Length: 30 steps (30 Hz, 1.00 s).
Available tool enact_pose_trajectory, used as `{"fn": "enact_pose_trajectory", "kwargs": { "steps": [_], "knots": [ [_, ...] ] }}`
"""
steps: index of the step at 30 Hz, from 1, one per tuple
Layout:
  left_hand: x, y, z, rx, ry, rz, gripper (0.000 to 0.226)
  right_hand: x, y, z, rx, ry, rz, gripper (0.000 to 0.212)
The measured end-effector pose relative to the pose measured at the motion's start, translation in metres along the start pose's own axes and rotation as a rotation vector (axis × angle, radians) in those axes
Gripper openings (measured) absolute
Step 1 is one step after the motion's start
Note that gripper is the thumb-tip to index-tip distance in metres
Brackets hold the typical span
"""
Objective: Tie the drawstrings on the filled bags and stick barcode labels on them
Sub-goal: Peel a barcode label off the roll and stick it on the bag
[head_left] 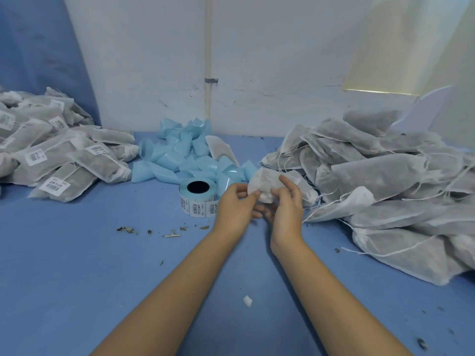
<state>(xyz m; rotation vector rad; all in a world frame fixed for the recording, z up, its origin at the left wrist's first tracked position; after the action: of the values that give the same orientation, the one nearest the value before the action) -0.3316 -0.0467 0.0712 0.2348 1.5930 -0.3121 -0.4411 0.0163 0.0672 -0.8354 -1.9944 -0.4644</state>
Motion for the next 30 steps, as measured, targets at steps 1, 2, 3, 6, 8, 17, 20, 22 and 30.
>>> {"fn": "enact_pose_trajectory", "kwargs": {
  "steps": [1,2,3,6,8,17,20,22,30],
  "knots": [
    [0.001,0.003,0.004,-0.004,0.002,0.003,0.020,-0.003,0.003,-0.001,0.010,-0.005,-0.015,0.038],
    [0.003,0.006,0.006,0.006,0.012,0.009,0.021,-0.005,0.006,-0.001,0.017,0.005,-0.021,0.041],
    [0.005,0.009,0.006,0.033,0.031,0.022,0.023,-0.007,0.007,-0.001,0.022,0.034,-0.017,0.044],
    [0.011,0.020,0.004,0.115,0.113,0.051,0.022,-0.009,0.009,0.003,0.052,0.185,0.044,0.062],
    [0.010,0.022,0.012,0.072,0.068,0.008,0.026,-0.009,0.012,0.002,0.079,0.328,0.087,0.068],
    [0.006,0.025,0.024,0.010,0.120,-0.028,0.034,0.002,0.024,0.010,-0.019,0.545,0.176,0.027],
    [0.008,0.022,0.018,0.099,0.233,0.000,0.028,-0.002,0.030,-0.003,0.093,0.556,0.158,0.025],
    [0.006,0.023,0.015,0.135,0.201,-0.020,0.031,-0.005,0.032,-0.013,0.177,0.544,0.153,0.023],
    [0.007,0.025,0.006,0.173,0.088,-0.001,0.039,-0.010,0.025,-0.011,0.194,0.332,0.055,0.016]
  ]
}}
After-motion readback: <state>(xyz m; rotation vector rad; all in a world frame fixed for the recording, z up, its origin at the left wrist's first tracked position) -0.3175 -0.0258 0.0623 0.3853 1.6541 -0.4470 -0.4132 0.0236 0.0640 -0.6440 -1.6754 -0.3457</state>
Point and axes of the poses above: each hand's wrist, its own y-axis away from the middle knuckle, its own z-axis out of the back of the hand, x = y × z, the point moved 10 cm from there along -y, towards the middle knuckle, and after that the axes turned 3 degrees about -y, right-handed, at the moved point
